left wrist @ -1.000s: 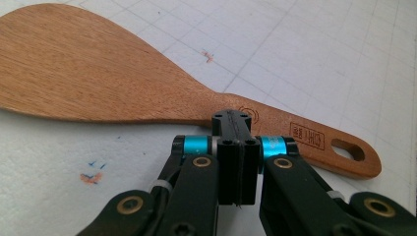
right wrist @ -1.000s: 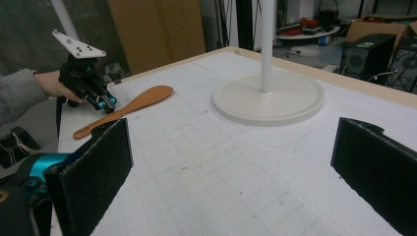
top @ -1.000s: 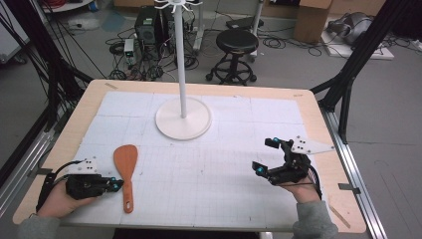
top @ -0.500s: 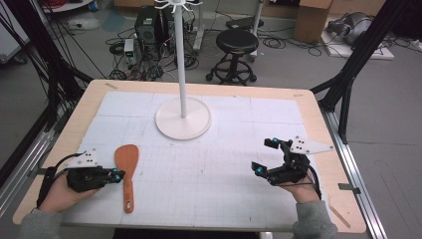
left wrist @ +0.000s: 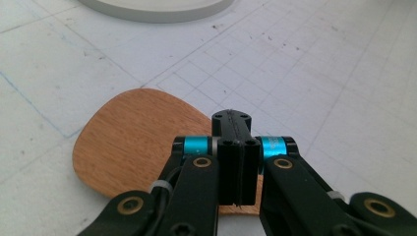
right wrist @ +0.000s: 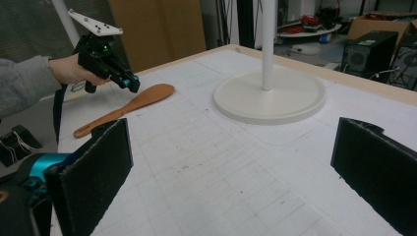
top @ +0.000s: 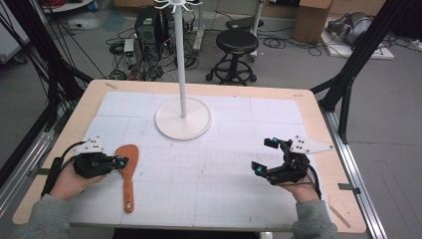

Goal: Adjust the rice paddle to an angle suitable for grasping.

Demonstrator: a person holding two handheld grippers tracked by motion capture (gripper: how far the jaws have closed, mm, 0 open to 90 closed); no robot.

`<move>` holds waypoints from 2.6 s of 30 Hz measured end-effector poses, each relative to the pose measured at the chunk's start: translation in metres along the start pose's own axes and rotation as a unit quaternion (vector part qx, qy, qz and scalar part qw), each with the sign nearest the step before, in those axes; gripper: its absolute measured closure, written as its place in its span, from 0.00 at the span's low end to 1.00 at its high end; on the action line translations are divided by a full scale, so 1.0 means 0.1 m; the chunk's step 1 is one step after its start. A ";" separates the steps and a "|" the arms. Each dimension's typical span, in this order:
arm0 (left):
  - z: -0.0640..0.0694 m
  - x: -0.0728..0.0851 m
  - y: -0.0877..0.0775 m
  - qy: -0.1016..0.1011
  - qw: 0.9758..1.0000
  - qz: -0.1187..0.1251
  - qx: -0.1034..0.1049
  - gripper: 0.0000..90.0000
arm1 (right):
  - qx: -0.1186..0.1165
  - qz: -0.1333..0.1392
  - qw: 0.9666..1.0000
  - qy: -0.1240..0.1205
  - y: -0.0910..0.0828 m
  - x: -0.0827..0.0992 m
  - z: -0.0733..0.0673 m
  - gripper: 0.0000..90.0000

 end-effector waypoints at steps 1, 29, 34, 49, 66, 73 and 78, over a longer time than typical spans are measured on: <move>0.03 -0.05 0.03 0.006 1.000 -0.005 -0.001 1.00 | -0.001 0.000 1.000 0.003 0.00 0.00 0.00 0.01; -0.20 -0.28 0.62 -0.009 0.997 -0.055 -0.056 1.00 | -0.002 0.000 1.000 0.003 -0.01 0.00 -0.01 0.01; -0.20 -0.27 0.60 0.005 0.997 -0.056 -0.059 1.00 | -0.004 -0.002 1.000 0.001 -0.01 0.00 -0.03 0.01; -0.27 -0.09 0.32 -0.010 0.996 -0.057 -0.063 1.00 | -0.002 -0.003 1.000 0.003 -0.03 0.02 -0.03 0.01; -0.20 0.20 0.00 -0.015 0.997 -0.043 -0.055 1.00 | -0.010 -0.012 1.000 -0.001 0.02 0.02 -0.06 0.01; -0.27 0.32 -0.15 -0.029 0.997 -0.029 -0.060 1.00 | -0.010 -0.012 1.000 -0.004 0.03 0.01 -0.06 0.01; -0.28 0.34 -0.17 -0.029 0.997 -0.023 -0.064 1.00 | -0.010 -0.015 1.000 -0.003 0.04 0.02 -0.06 0.01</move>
Point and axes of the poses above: each handheld gripper's, and its own axes: y roughly forward along the jaws, x roughly out of its underside, z roughly to its right, the point moved 2 cm from there along y, roughly forward along the jaws, and after that the axes turned 11 degrees about -y, right-handed, at the moved point
